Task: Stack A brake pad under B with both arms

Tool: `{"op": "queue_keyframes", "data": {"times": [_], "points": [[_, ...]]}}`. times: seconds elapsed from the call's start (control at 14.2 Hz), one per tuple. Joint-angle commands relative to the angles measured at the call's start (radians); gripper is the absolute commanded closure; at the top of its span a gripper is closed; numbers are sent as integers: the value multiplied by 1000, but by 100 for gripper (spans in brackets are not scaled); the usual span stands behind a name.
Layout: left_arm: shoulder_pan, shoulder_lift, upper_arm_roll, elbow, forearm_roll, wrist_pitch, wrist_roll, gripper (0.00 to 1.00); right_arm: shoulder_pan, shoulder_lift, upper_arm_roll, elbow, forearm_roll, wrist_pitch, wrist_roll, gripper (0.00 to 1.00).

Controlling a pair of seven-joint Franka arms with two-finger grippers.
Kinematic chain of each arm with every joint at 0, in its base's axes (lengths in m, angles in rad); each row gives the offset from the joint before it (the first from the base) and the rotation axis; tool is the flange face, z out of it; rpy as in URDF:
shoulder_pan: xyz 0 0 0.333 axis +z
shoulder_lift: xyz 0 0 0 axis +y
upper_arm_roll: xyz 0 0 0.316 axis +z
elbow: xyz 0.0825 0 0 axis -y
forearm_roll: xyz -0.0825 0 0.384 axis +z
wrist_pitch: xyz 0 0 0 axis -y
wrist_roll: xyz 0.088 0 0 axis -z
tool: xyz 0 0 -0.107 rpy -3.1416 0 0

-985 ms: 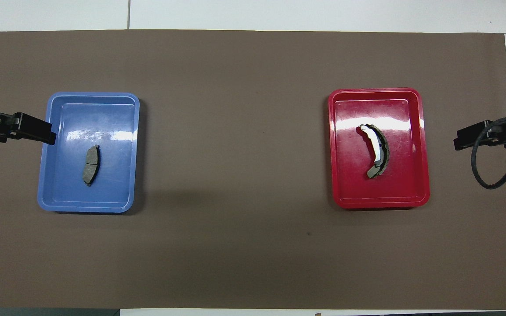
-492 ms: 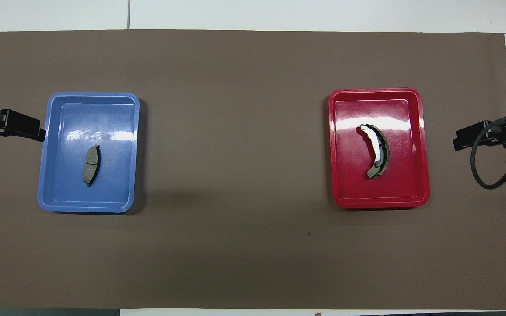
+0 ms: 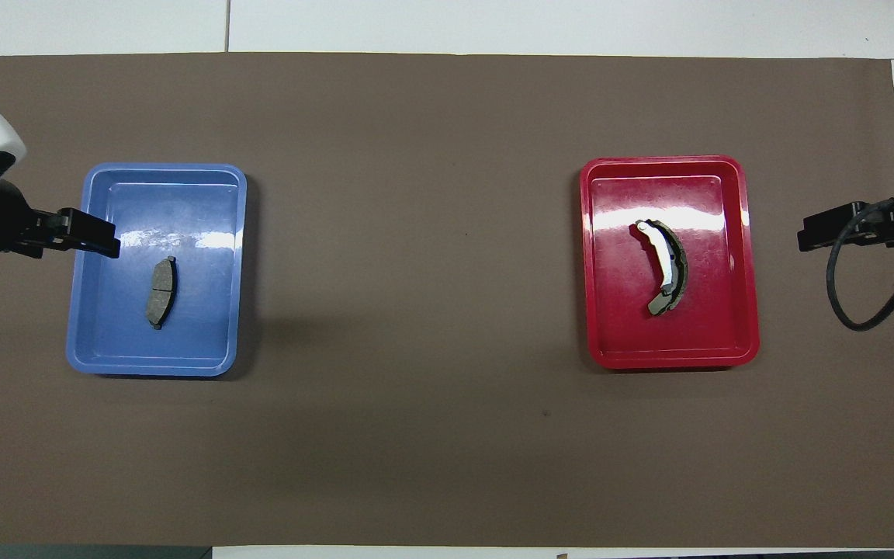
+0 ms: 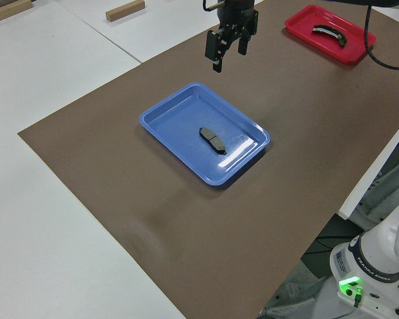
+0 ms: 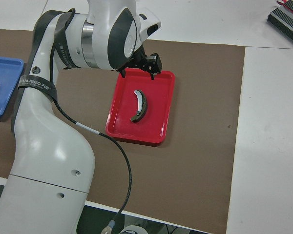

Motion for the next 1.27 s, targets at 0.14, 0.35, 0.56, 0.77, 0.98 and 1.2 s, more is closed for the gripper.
{"op": "queue_keyframes", "data": {"times": [0.14,0.35,0.56,0.77,0.98,1.2], "points": [[-10,-10,44,-243,15,300,75,0,38,47,3,-31,38,77,10,1],[-10,25,55,-307,15,409,104,0,66,88,3,-71,49,164,71,1],[-9,61,55,-386,15,518,105,0,91,104,5,-187,64,299,67,1],[-9,104,55,-438,15,626,105,0,88,134,3,-269,64,400,60,1],[-9,136,55,-456,15,663,107,0,92,153,5,-361,64,541,57,4],[-7,151,55,-458,15,669,107,3,91,186,5,-389,64,594,41,4]]}}
